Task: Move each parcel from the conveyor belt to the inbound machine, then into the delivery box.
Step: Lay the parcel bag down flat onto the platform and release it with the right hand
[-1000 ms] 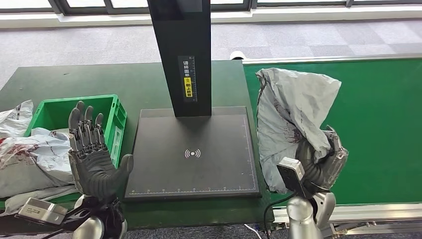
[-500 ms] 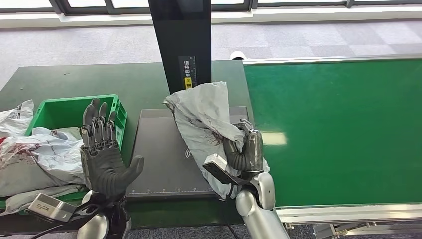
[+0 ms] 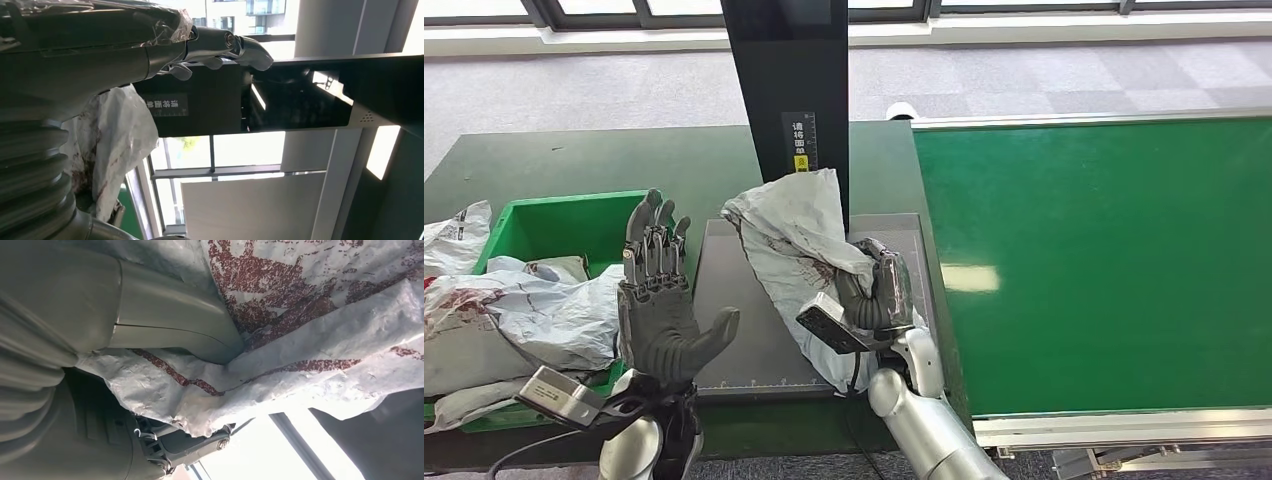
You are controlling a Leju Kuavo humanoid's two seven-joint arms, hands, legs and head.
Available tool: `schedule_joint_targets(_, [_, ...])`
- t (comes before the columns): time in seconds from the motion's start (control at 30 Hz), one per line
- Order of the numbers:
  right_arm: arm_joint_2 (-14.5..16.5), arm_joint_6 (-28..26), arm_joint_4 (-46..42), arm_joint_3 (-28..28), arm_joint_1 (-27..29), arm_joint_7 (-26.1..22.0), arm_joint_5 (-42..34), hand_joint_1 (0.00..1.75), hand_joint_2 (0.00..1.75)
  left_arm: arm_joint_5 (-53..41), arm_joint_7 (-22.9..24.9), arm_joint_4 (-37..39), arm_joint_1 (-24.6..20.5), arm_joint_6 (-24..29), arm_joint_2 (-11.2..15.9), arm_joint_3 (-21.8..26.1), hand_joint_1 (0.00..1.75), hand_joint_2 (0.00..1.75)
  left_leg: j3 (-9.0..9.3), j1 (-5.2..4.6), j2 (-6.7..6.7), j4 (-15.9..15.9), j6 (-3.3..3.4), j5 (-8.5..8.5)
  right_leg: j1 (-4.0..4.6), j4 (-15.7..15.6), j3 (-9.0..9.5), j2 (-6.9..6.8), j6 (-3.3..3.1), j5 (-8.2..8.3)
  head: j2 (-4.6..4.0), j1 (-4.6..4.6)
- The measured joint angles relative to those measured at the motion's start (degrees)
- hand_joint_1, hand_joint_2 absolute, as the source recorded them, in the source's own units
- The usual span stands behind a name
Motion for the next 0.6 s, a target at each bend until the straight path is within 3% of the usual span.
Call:
schedule_joint_targets(0.07, [0.0,0.0,1.6,0.7,-0.7,0.3,-0.2,0.13,1.75,0.1,0.0,0.4,-0.1,0.1,0.0,-0.4,0.00,1.75,0.00,0.00,0.00,0.0,0.00,0.00,0.00,0.0,0.00,0.00,0.00,0.00,0.00,0.00])
schedule_joint_targets(0.1, [0.0,0.0,2.2,0.9,-0.8,0.3,-0.3,0.00,1.75,0.1,0.0,0.5,-0.2,0.2,0.0,-0.5,0.00,1.75,0.00,0.00,-0.01,0.0,0.00,0.00,0.00,0.0,0.00,0.00,0.00,0.00,0.00,0.00])
schedule_joint_targets(0.6, [0.1,0.0,5.0,1.6,-1.5,0.3,-1.2,0.00,1.75,0.0,0.0,1.0,-0.3,0.9,0.0,-0.8,0.00,1.75,-0.02,0.00,0.00,0.0,0.00,0.00,0.00,0.0,-0.01,0.00,0.00,0.00,0.00,0.00])
